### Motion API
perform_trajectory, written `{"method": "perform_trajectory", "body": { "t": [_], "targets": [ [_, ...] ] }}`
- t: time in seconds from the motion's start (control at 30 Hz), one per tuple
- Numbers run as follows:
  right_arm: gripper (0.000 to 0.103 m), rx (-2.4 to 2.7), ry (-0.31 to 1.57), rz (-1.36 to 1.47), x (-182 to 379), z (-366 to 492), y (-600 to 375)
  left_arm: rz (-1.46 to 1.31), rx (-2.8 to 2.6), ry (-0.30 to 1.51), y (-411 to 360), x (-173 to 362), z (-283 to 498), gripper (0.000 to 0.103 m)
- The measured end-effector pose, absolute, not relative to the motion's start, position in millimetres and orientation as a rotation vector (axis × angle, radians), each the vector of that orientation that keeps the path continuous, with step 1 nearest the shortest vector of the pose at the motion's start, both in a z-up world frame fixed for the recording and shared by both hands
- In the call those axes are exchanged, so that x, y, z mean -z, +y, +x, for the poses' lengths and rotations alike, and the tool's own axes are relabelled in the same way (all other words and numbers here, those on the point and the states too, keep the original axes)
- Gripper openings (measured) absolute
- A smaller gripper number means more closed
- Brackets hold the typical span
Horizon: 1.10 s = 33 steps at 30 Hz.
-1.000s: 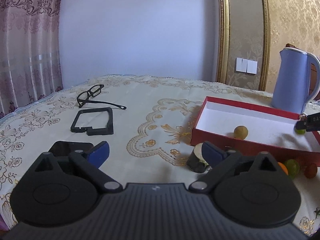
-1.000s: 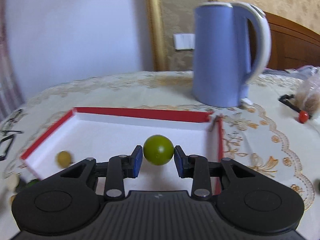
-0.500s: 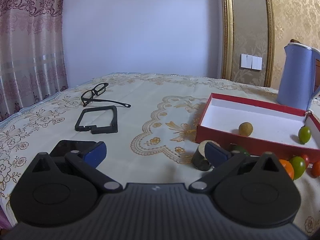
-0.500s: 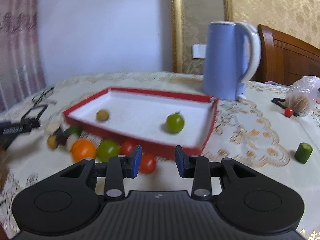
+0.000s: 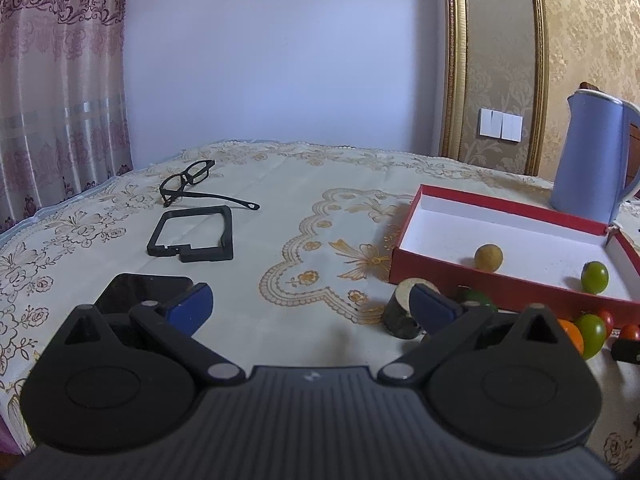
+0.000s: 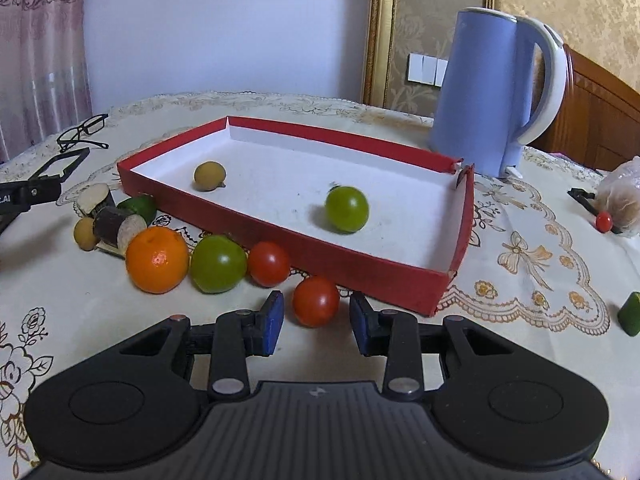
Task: Organize fruits
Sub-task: 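Grasp a dark eggplant slice with the left gripper while the right grasps a red cherry tomato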
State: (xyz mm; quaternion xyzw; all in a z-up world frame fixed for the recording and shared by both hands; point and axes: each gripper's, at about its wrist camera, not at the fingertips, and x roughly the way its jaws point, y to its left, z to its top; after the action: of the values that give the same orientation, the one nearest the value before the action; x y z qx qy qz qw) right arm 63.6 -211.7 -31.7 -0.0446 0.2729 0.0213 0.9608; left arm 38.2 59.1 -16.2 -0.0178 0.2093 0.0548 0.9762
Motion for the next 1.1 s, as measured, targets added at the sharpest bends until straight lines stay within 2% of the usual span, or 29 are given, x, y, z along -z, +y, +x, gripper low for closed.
{"method": "perform_trajectory", "body": {
  "t": [0.03, 0.13, 0.43, 0.77, 0.87, 0.93, 1.1],
  "targets": [
    [0.035, -0.044, 0.553, -0.092, 31, 65, -211, -0.038, -0.112, 0.423, 59, 16, 38, 0.103],
    [0.026, -0.041, 0.548, -0.104, 31, 64, -209, -0.052, -0.109, 0.430, 61, 16, 39, 0.103],
    [0.025, -0.086, 0.470, -0.042, 25, 28, -203, -0.223, -0.097, 0.552, 88, 19, 63, 0.102],
    [0.025, -0.150, 0.466, -0.027, 32, 16, -188, -0.024, -0.067, 0.517, 48, -1, 72, 0.100],
    [0.025, -0.152, 0.463, -0.025, 32, 16, -189, 0.016, -0.056, 0.549, 36, -1, 82, 0.099],
    [0.025, -0.154, 0.466, -0.013, 33, 16, -190, 0.045, -0.063, 0.576, 29, 1, 89, 0.094],
    [0.025, -0.161, 0.465, 0.019, 34, 17, -195, 0.093, -0.074, 0.612, 19, 4, 99, 0.093]
  ]
}}
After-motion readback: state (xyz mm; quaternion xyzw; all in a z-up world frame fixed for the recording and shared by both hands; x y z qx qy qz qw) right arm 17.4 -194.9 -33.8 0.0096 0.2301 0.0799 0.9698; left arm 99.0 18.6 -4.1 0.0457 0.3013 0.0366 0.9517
